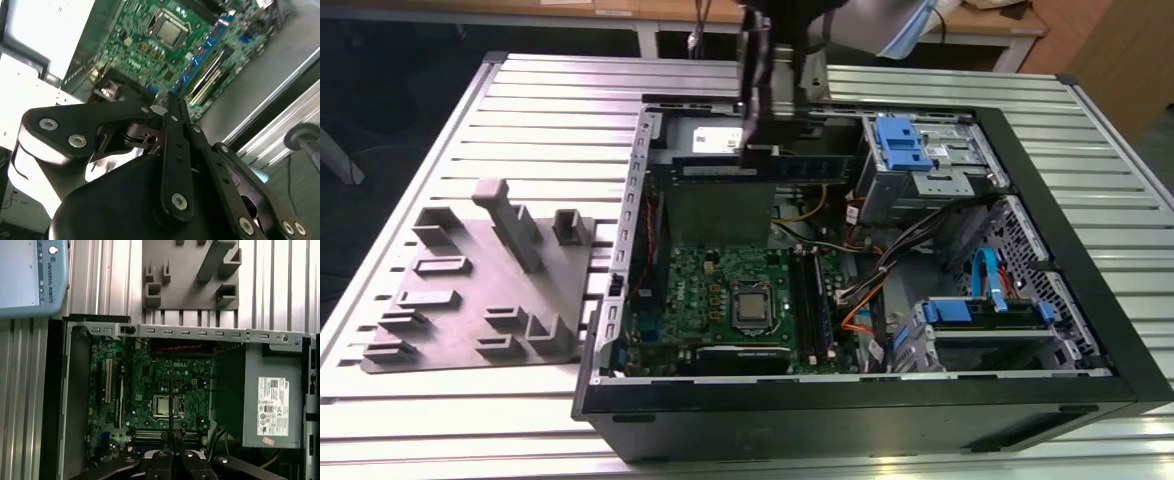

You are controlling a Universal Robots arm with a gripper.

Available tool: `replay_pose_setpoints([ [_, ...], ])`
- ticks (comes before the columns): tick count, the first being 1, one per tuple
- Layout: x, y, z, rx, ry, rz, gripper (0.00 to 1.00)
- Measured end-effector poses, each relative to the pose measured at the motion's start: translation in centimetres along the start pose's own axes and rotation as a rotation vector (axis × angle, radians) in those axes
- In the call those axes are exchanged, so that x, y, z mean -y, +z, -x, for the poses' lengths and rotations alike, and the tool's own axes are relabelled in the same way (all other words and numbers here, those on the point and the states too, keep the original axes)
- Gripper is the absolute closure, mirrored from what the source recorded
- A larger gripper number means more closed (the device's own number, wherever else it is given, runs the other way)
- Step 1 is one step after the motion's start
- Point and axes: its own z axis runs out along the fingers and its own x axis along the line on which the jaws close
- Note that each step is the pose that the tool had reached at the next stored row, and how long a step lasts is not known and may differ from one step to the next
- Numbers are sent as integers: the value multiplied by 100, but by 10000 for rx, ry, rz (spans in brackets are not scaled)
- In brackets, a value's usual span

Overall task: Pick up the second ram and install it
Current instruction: 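Pick up the second ram and move it above second insertion slot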

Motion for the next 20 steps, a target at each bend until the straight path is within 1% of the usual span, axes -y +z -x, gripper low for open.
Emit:
replay_pose_setpoints([
  [4, 151, -1, -3, 1, 0, -1, 92],
  [8, 248, 31, -7, 3, 5, -2, 92],
  [12, 284, 100, -5, 0, 12, 14, 92],
  [20, 319, 245, 9, 2, 15, 51, 92],
])
